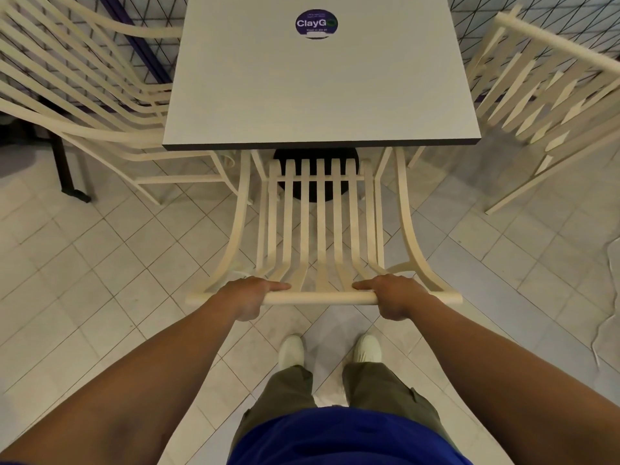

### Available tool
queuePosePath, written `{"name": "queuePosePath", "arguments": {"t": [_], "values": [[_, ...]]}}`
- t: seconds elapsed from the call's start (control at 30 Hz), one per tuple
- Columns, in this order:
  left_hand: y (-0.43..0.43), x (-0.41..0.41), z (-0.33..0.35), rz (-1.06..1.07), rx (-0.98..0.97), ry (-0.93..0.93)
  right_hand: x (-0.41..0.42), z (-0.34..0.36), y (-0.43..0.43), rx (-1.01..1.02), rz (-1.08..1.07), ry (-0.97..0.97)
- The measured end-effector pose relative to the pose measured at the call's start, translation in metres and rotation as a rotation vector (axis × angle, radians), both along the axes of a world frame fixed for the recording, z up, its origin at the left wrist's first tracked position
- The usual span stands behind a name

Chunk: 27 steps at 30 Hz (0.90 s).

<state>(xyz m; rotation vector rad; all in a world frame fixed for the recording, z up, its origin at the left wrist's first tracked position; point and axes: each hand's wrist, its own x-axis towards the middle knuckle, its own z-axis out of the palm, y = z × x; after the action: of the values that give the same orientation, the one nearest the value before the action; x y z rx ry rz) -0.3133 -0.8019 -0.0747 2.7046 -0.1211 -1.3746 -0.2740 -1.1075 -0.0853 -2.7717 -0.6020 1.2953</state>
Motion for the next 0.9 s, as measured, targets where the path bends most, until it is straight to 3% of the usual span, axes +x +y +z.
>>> {"name": "queuePosePath", "arguments": {"t": [0.37, 0.9], "values": [[0.000, -0.003, 0.011, 0.011, 0.012, -0.006, -0.002, 0.000, 0.001, 0.007, -0.030, -0.012], [-0.013, -0.028, 0.029, -0.041, -0.044, -0.172, -0.025, 0.031, -0.004, 0.038, -0.048, -0.110]]}}
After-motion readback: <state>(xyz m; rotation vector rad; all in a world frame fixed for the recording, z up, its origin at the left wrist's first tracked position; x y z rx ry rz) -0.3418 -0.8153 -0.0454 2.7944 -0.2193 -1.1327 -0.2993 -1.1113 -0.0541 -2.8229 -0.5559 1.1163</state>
